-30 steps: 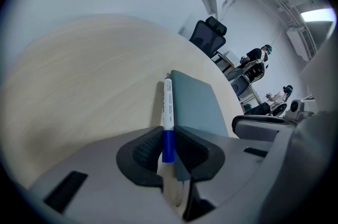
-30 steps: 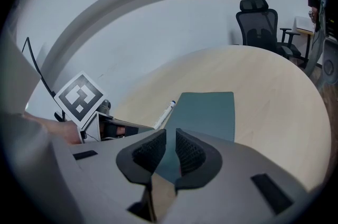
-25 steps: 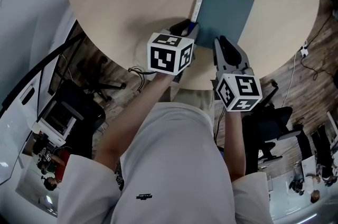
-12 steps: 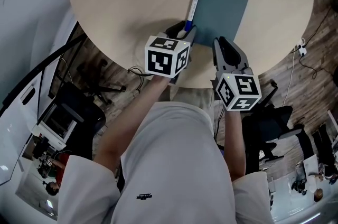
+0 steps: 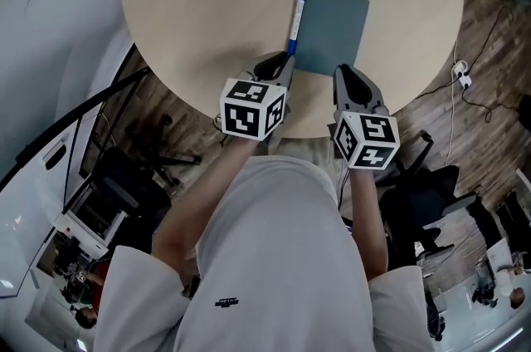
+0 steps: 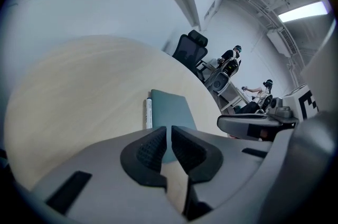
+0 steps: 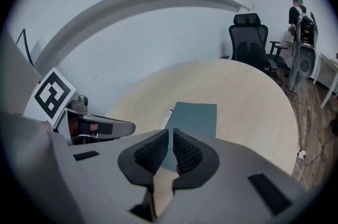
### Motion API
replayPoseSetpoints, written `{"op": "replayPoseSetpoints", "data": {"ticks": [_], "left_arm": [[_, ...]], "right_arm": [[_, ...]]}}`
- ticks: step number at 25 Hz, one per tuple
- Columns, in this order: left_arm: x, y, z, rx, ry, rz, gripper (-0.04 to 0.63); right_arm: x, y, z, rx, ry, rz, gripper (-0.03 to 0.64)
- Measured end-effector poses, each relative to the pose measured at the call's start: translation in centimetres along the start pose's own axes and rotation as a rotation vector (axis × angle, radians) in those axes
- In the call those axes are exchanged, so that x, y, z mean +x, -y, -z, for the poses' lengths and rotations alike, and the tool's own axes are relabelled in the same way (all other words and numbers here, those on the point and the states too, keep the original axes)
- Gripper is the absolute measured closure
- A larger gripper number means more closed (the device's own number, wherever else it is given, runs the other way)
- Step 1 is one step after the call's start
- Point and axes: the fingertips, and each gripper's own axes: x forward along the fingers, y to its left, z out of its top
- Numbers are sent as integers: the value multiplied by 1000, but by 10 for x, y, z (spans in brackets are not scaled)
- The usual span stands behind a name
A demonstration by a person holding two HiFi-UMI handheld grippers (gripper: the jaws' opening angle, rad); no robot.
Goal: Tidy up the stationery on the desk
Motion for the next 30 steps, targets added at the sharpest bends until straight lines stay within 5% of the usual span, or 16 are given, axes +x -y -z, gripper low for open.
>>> {"op": "replayPoseSetpoints", "data": {"ticks": [8,19,24,30], "left_arm": [[-71,38,-25,173,76,79,572],[-195,81,-72,388,301,162,575],[-226,99,-77,425,369,194,575],[-220,116,-57,424,349,202,575]], "right_arm": [[-58,-42,-34,-58,144,81,566],[-138,-114,-79,-73,371,142,571],[-171,-135,-80,-98,431,151,573],[-183,-136,-58,-75,421,164,575]]}}
